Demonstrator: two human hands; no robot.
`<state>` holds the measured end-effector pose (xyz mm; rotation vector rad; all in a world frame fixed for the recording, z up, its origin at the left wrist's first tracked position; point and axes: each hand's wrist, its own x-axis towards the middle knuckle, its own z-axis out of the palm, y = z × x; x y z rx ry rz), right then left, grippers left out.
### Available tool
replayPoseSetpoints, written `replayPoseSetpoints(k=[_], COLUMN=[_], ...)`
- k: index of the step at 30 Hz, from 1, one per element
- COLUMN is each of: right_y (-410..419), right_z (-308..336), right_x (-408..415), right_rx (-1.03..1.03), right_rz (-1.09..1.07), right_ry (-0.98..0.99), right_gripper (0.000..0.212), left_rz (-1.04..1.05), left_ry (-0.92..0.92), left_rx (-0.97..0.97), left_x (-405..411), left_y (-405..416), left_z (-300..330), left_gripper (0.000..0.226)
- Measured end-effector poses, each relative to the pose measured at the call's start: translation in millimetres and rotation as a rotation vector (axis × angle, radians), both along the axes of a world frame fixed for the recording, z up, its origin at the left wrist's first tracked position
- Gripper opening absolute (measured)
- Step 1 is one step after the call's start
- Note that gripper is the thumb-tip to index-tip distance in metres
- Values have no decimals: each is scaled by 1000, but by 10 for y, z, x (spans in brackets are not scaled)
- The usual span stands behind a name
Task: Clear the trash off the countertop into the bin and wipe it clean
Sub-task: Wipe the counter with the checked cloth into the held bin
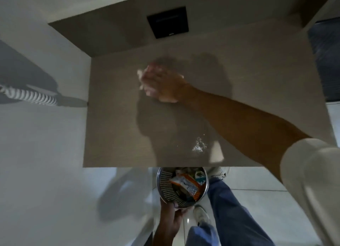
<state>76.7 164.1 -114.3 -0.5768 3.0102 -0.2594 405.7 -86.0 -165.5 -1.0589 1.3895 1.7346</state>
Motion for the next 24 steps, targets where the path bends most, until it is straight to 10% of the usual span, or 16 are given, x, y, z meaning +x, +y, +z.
replayPoseSetpoints(k=[4, 15, 24], right_y=[244, 34, -1077], right_z=[23, -91, 34], right_x=[608, 2391, 2698], right_rx=[-42, -56, -139], right_rz=[359, -337, -161], right_ry=[92, -113, -161], right_gripper=[49, 70, 81], left_rz=[-76, -60, -265], left_ry=[-112, 78, 101], left_rx=[-75, 150, 110], left_x=[-82, -181, -102], left_y=[-72, -437, -548], left_z=[19, 143, 432], left_gripper=[31, 43, 42])
